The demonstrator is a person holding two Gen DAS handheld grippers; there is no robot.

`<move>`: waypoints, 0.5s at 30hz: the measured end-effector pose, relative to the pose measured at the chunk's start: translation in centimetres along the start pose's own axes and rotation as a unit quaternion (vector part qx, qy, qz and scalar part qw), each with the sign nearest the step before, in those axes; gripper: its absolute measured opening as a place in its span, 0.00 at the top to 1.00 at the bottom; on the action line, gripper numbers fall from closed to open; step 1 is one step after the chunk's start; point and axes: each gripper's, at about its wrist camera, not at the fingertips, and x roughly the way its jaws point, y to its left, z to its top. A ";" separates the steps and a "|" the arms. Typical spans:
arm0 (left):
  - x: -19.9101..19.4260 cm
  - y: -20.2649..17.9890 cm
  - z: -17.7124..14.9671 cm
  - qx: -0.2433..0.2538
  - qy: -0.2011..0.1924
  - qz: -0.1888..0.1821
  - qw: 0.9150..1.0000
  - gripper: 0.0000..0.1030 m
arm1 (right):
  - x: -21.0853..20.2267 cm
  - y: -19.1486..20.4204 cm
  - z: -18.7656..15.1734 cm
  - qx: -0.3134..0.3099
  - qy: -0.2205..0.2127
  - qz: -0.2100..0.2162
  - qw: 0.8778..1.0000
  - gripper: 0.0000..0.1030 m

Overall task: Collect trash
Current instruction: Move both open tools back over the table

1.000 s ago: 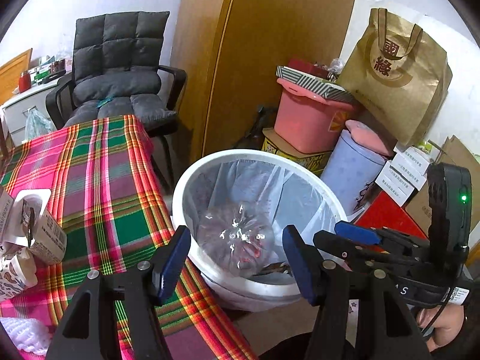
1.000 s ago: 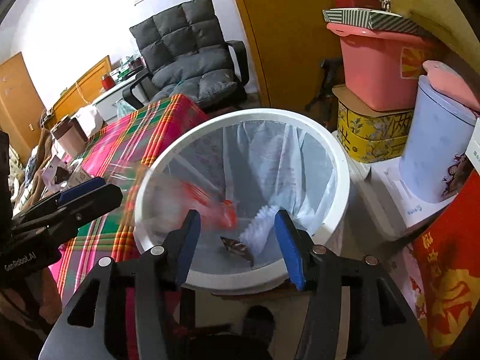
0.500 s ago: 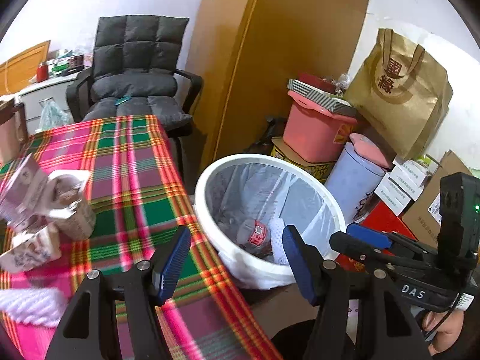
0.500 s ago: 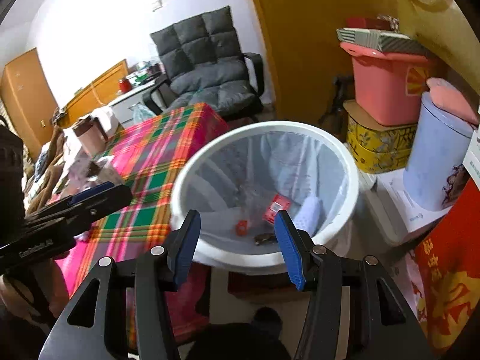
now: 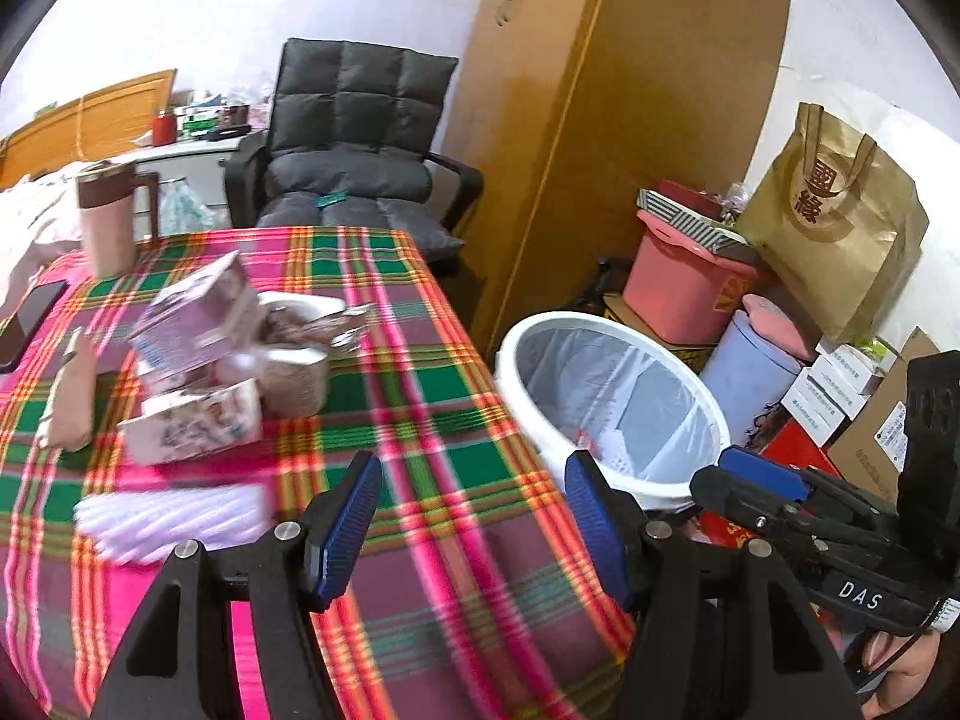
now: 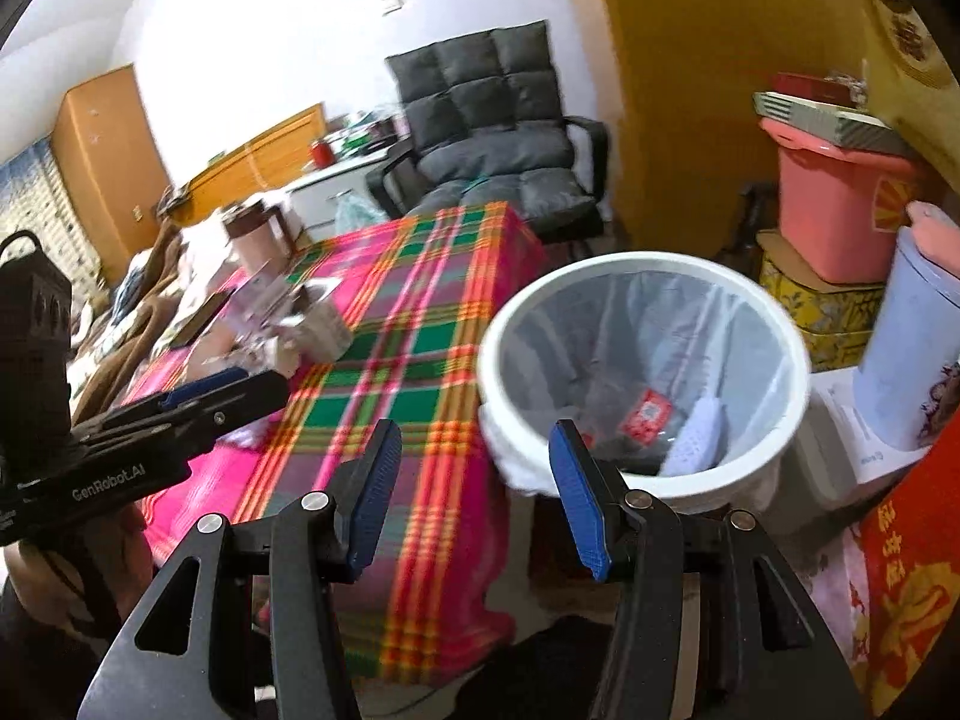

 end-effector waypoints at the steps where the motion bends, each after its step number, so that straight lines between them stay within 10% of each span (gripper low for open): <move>1: -0.4 0.4 -0.3 -0.002 -0.001 0.004 1.000 0.39 | 0.2 0.4 0.0 -0.003 0.001 0.005 1.000 0.48; 15: -4.2 5.2 -2.7 -0.026 -0.012 0.063 0.998 0.39 | 1.1 4.3 -0.3 -0.024 0.014 0.052 0.998 0.48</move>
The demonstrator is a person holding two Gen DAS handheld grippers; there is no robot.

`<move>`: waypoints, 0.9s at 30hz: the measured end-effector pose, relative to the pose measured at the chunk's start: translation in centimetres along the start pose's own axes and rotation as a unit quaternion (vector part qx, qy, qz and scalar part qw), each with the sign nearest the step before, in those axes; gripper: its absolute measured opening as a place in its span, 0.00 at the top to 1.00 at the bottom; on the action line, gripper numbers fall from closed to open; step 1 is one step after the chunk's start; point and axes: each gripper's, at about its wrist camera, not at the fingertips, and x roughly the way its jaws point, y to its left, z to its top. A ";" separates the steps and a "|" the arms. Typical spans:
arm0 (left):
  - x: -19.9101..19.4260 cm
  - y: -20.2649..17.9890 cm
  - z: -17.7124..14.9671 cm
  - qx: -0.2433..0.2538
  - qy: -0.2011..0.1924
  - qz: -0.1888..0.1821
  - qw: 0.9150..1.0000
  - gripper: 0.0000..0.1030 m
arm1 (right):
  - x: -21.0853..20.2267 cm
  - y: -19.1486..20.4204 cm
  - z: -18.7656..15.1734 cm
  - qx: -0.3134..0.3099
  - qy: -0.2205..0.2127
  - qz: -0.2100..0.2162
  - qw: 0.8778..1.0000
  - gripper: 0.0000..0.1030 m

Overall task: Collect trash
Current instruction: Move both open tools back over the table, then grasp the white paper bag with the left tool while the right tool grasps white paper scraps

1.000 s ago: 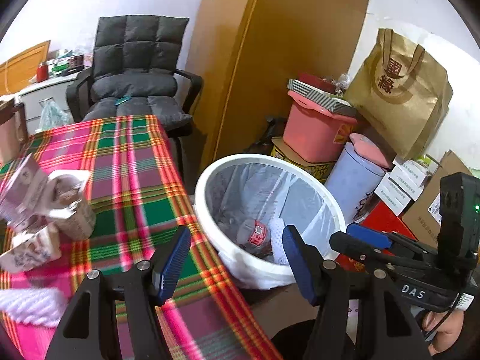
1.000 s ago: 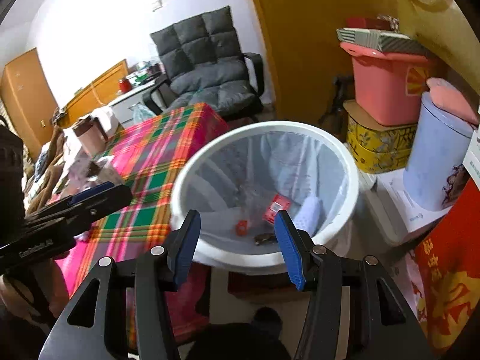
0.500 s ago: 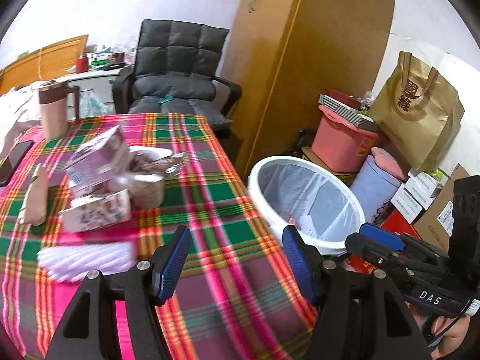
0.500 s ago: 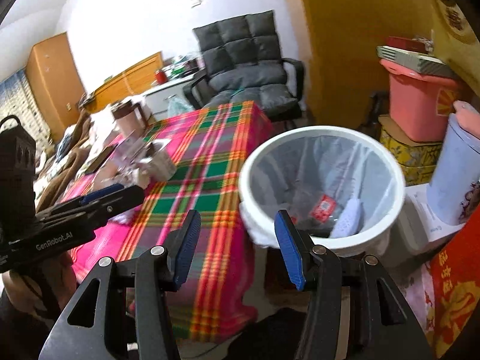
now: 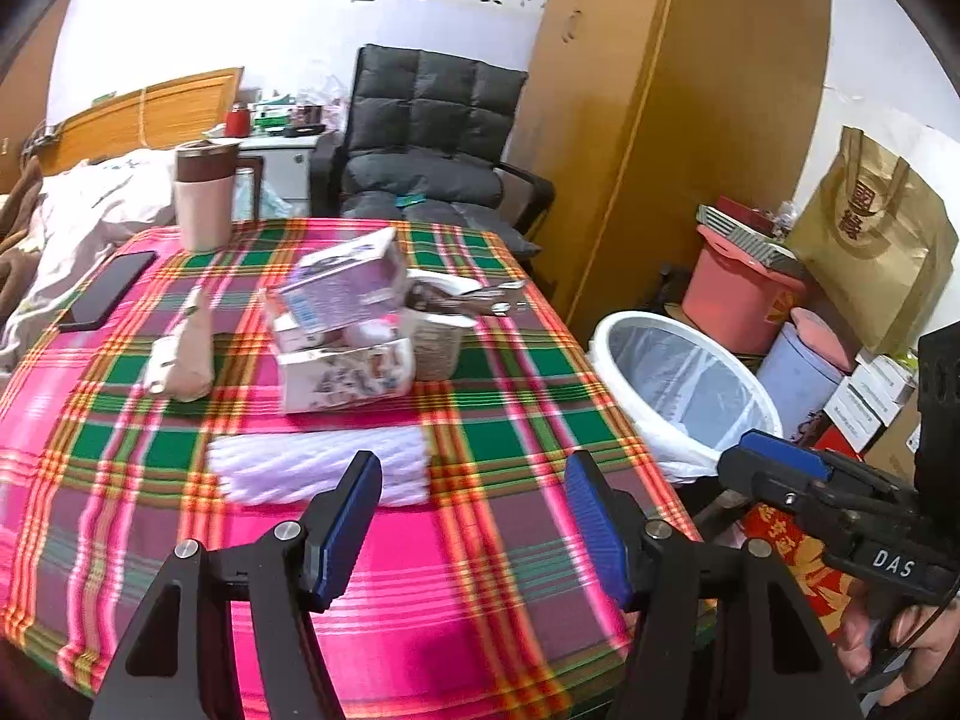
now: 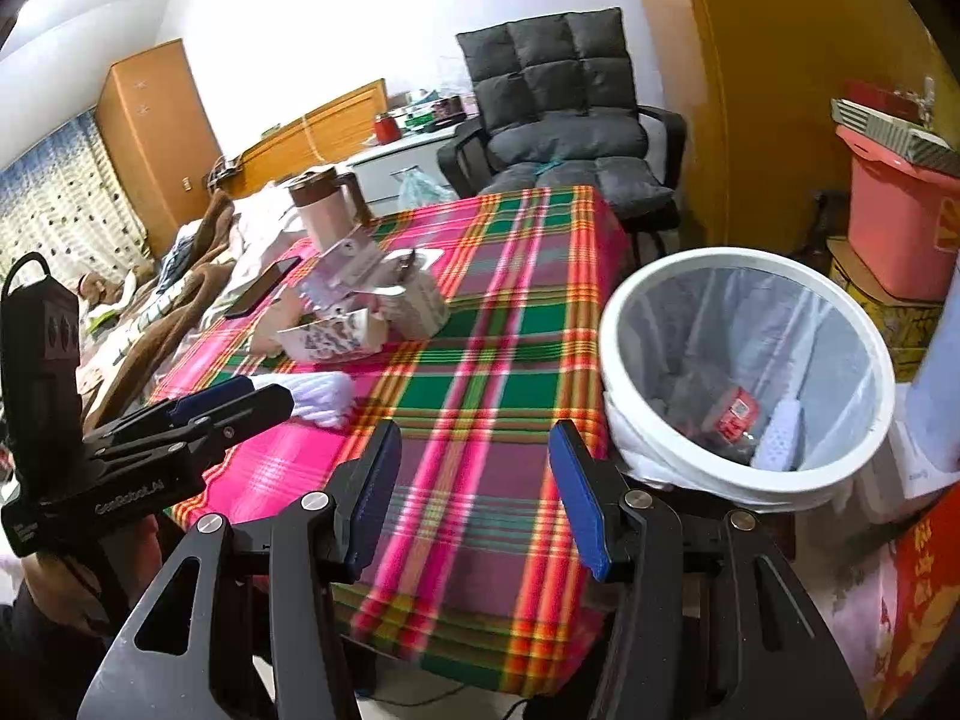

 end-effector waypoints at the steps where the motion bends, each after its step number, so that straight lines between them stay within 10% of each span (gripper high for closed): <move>1: -0.2 0.4 -0.1 -0.002 0.000 0.004 1.000 0.39 | 0.1 0.2 0.0 -0.001 0.001 0.002 1.000 0.48; 27: -0.3 10.3 1.6 -0.072 -0.023 0.096 0.993 0.39 | 4.5 3.0 3.2 -0.029 0.009 0.037 0.999 0.55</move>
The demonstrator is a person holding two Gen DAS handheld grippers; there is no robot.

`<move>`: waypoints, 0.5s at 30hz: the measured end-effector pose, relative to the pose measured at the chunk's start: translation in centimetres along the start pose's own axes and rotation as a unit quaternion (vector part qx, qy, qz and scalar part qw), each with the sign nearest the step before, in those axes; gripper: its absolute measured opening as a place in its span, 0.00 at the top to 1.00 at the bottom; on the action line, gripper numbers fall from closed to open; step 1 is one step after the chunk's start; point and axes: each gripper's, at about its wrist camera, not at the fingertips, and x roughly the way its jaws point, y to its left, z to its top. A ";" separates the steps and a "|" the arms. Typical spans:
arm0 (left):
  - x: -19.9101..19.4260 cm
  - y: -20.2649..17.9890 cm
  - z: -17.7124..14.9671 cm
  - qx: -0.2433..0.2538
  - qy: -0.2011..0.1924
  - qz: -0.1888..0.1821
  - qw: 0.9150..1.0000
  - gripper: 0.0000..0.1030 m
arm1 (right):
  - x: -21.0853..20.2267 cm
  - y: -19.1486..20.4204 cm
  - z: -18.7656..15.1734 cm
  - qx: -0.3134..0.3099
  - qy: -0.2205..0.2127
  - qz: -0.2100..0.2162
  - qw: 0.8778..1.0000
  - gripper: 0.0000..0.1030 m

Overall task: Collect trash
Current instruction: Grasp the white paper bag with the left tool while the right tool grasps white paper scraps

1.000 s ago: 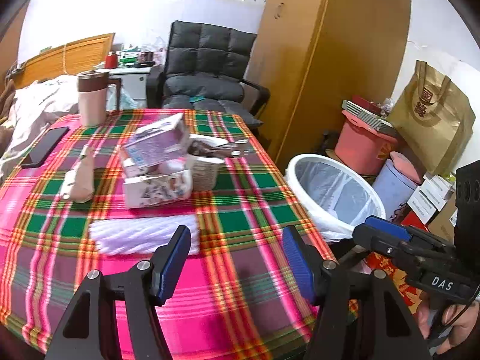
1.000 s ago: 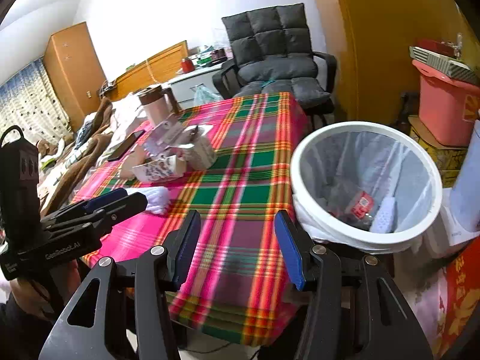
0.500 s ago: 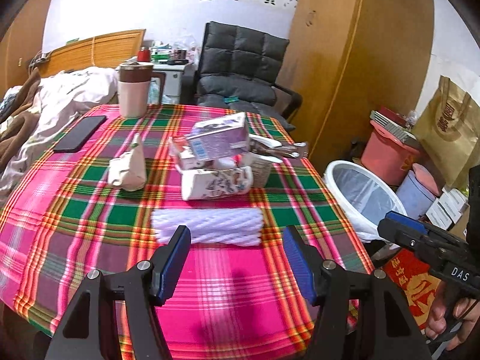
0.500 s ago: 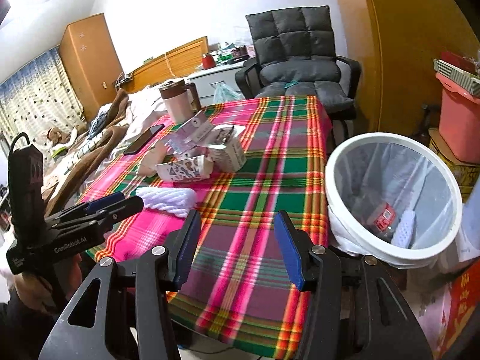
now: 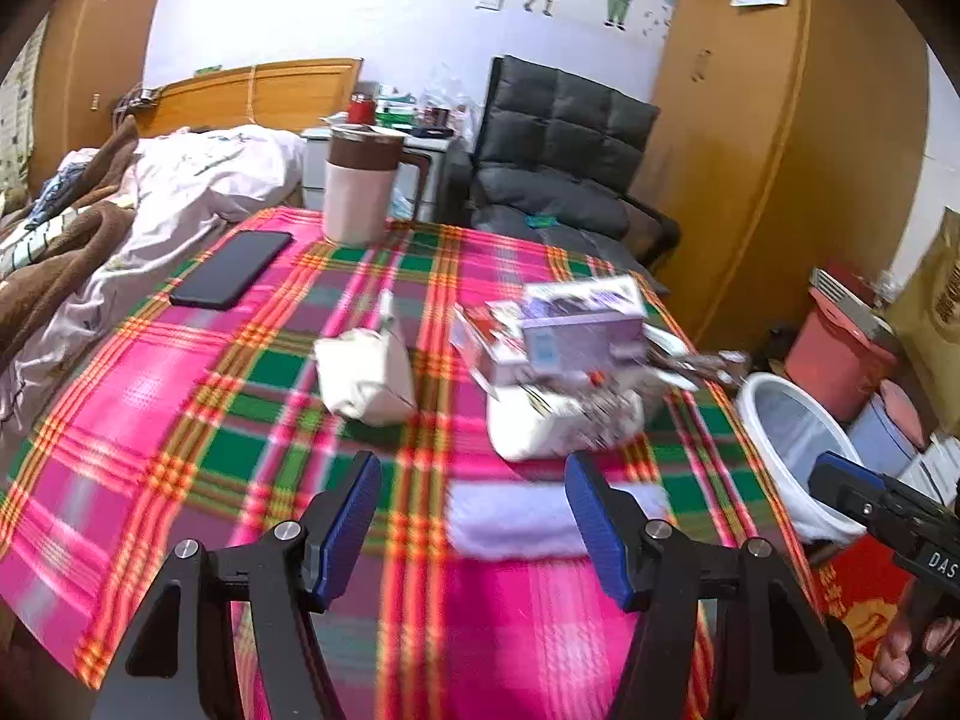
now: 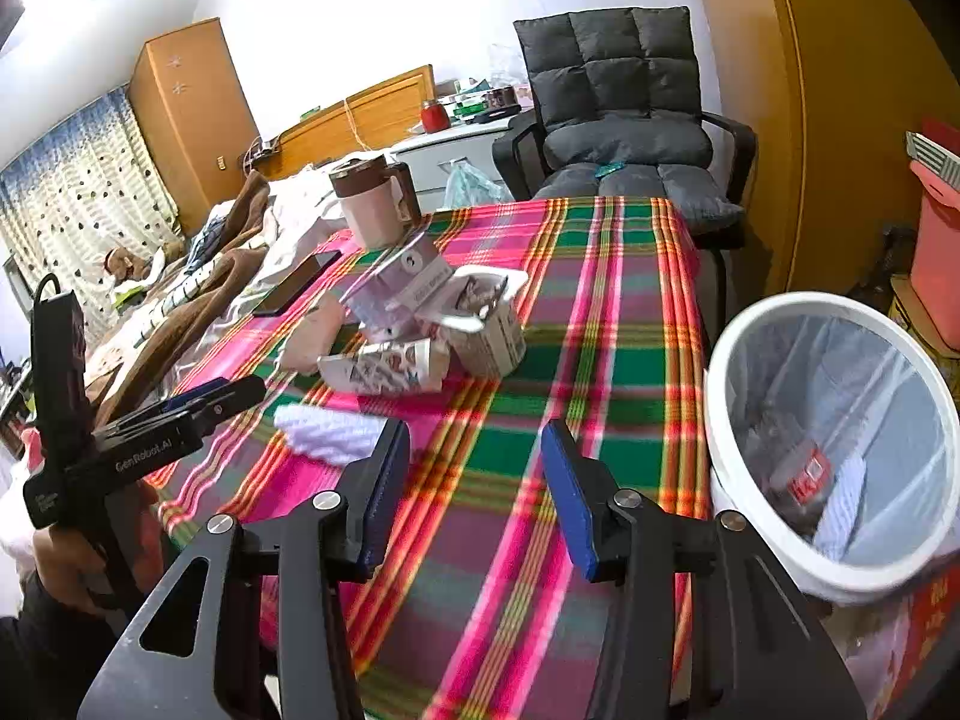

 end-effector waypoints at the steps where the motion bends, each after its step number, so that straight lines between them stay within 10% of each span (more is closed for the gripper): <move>1: 0.3 0.4 0.4 0.000 -0.002 0.004 1.000 0.39 | 0.5 0.0 0.3 0.000 0.001 -0.001 1.000 0.56; 15: 6.4 3.1 4.0 -0.005 0.015 0.021 1.000 0.39 | 3.6 -1.4 2.8 0.018 0.001 0.007 1.000 0.64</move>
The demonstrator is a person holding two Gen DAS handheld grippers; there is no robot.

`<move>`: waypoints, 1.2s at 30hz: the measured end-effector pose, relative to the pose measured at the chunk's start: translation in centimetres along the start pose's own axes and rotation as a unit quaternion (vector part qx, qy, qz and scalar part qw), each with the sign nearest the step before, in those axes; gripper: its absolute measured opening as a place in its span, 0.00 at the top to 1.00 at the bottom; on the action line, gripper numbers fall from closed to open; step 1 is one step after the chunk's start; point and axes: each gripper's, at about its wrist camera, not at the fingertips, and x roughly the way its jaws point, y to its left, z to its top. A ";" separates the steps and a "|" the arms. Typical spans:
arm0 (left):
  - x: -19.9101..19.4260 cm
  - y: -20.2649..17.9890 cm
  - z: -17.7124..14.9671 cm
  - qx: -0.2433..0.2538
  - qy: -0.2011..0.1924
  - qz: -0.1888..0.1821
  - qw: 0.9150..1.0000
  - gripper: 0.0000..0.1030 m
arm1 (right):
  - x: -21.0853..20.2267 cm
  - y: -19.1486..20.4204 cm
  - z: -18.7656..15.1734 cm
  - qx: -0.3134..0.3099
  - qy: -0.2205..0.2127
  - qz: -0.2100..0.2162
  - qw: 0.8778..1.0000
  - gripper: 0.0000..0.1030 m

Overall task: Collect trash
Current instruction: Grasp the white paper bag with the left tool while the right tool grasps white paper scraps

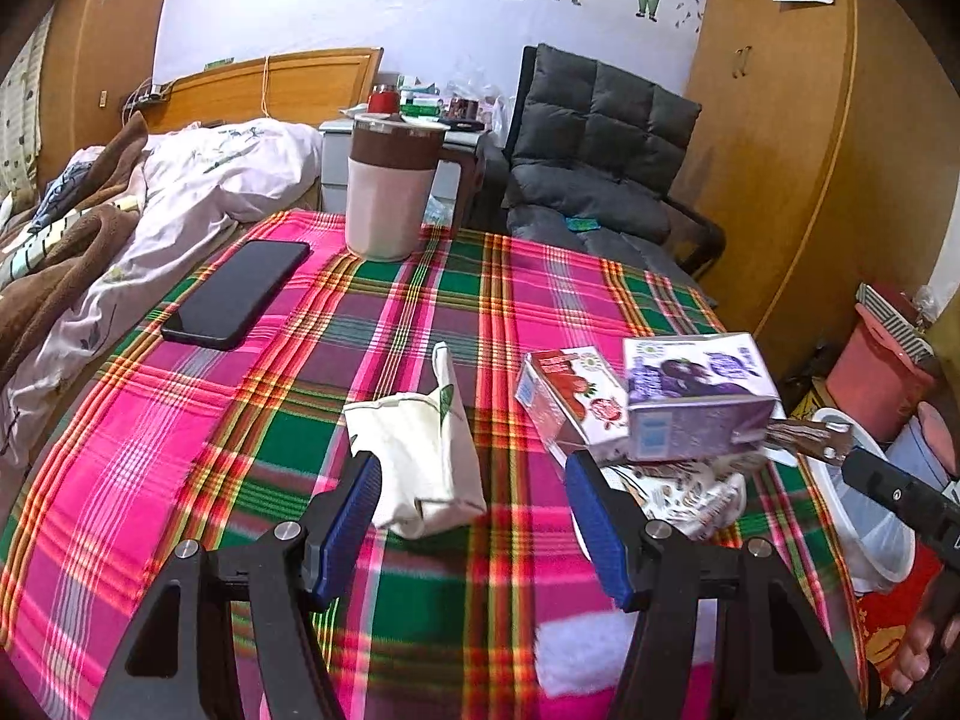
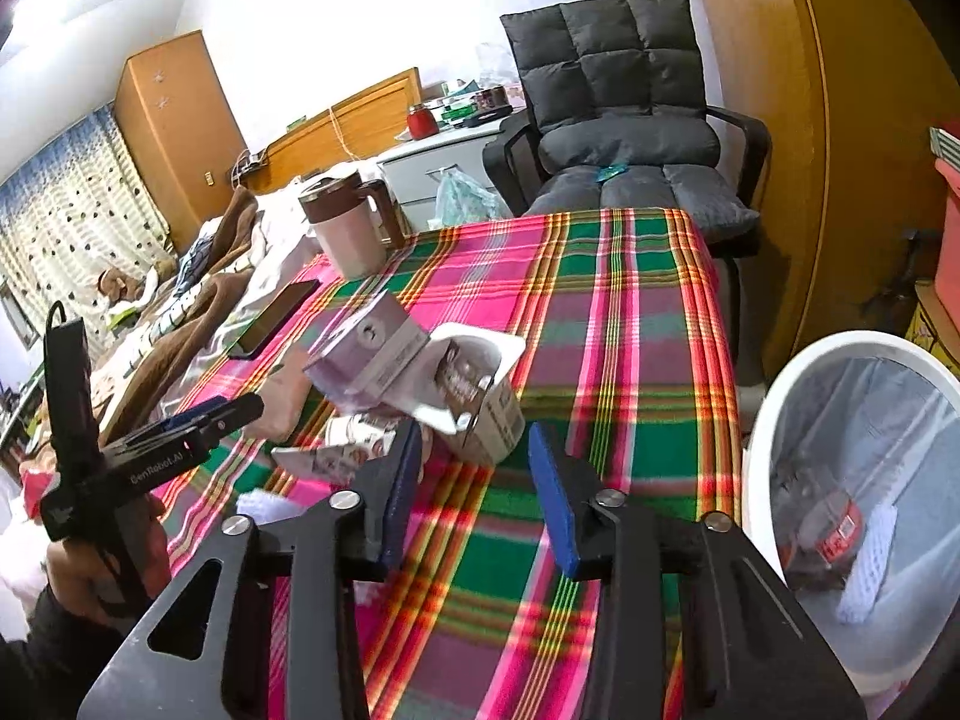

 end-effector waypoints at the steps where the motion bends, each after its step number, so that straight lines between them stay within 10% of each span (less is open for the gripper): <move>1: 0.3 0.1 0.1 -0.001 0.001 0.002 1.000 0.39 | 0.2 -0.1 0.0 0.001 0.001 0.001 1.000 0.66; 7: 2.2 0.2 0.3 0.003 0.017 0.004 1.000 0.45 | 0.4 -0.1 0.1 0.001 0.002 0.003 1.000 0.90; 13: 2.8 0.2 0.0 0.009 0.030 0.008 0.999 0.85 | -0.6 -0.5 0.3 0.004 -0.010 0.002 1.000 0.92; 36: -6.6 -3.2 -1.9 0.027 -0.019 -0.037 0.999 0.85 | -5.3 0.0 -0.8 0.013 -0.045 -0.005 0.999 0.92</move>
